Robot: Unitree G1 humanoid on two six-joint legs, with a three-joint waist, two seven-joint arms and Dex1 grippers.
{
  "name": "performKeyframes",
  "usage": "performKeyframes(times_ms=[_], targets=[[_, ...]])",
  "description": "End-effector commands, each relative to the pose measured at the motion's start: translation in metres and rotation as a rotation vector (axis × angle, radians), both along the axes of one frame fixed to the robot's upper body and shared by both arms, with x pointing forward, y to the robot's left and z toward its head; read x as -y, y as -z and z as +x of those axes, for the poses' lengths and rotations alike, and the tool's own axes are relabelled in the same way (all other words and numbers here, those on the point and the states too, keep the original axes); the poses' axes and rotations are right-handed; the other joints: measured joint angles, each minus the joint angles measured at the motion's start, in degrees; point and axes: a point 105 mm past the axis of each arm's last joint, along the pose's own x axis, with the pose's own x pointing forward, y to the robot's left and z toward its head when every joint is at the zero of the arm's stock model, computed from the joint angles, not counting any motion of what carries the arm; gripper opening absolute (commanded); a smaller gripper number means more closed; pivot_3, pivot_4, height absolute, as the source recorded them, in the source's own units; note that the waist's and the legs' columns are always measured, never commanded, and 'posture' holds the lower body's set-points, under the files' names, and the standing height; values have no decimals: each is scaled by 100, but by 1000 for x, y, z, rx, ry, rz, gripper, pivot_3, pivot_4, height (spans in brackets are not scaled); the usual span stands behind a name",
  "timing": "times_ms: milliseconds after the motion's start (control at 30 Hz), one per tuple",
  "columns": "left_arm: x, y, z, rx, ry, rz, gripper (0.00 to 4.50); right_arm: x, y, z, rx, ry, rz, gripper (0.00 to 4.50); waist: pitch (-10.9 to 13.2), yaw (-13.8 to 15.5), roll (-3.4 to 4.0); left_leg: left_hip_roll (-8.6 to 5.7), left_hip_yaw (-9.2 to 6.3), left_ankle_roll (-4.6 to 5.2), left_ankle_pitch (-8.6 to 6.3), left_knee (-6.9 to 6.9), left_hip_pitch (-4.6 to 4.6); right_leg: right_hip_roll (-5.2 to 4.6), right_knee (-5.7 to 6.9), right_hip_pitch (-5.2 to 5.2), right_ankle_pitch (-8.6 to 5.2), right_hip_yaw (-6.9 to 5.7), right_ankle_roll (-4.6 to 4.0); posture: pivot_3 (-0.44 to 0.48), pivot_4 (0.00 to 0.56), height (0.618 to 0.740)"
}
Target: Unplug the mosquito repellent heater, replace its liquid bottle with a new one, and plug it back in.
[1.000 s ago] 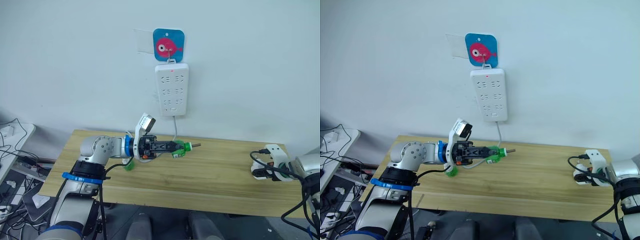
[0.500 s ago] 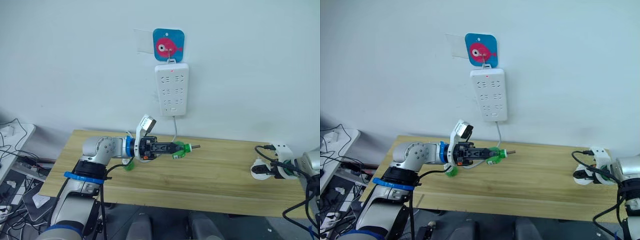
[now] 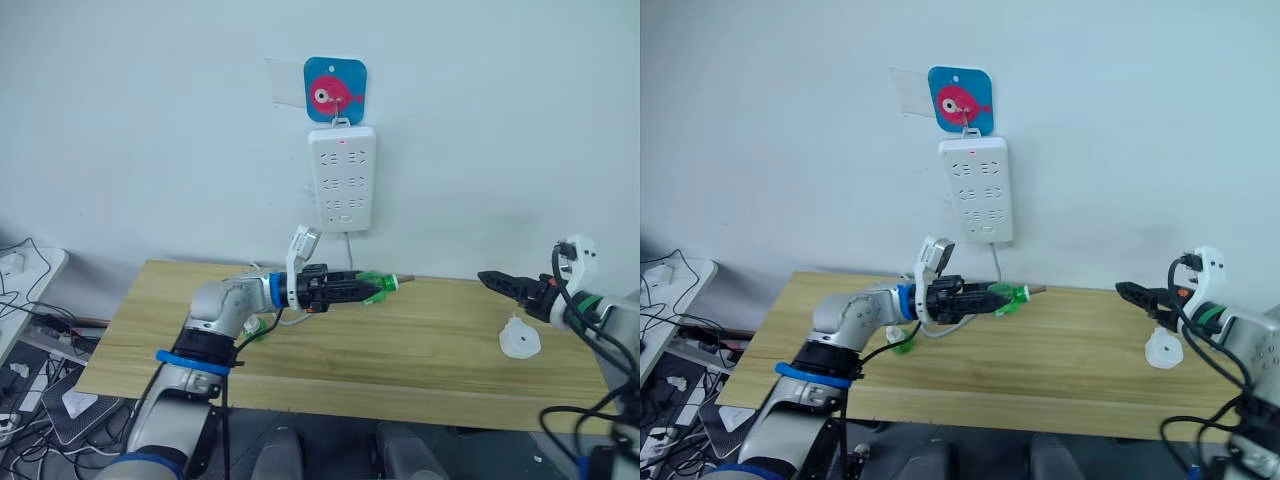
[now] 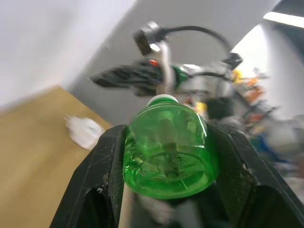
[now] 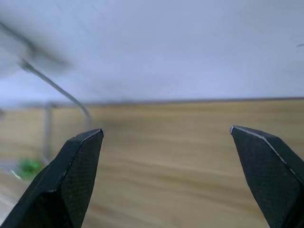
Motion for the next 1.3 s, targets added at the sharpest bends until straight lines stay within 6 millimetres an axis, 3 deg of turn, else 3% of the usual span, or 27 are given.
performKeyframes(times_ms=[33,333,533,733,833,1100,1133,1300], targets=[[4,-15,11,170,-103,-32,2220,-19,-29,-7,142,13,84,4466,-1,-9,2,0,3,1,-1,-1,1,0,0,0,0,3,0,-23,144,740],[22,-14,15,290,-190,-25,2220,-79,-35,-13,209,-91,353,4466,1,-61,7,-4,6,3,-3,-13,-3,0,-4,-8,0,4,0,-6,142,740],[31,-16,13,314,-192,-32,2220,-102,-39,-11,197,-123,412,4466,1,-128,7,-2,1,4,-3,-15,-2,3,-2,-7,-1,-1,1,-6,142,740],[38,-22,7,329,-170,-67,2220,-112,-35,-10,166,-137,420,4466,0,-132,8,-2,3,4,-3,-19,-2,3,-4,-10,-2,1,3,-1,130,740],[39,-24,6,331,-164,-72,2220,-116,-34,-10,157,-148,426,3846,0,-134,8,-2,4,4,-3,-18,-3,3,-4,-10,-4,2,7,1,129,740],[40,-24,2,329,-154,-78,2220,-127,-35,-14,134,-203,451,951,-1,-136,9,-1,4,4,-3,-26,-5,4,-9,-13,-4,3,7,7,124,740],[40,-24,2,329,-155,-79,2220,-128,-35,-16,130,-212,455,768,-1,-138,9,-1,5,4,-3,-27,-5,4,-10,-13,-5,3,7,9,123,740],[41,-25,2,331,-160,-83,2220,-132,-37,-21,104,-236,475,776,-1,-141,9,-1,6,4,-2,-32,-5,4,-12,-15,-10,5,17,15,121,740]])
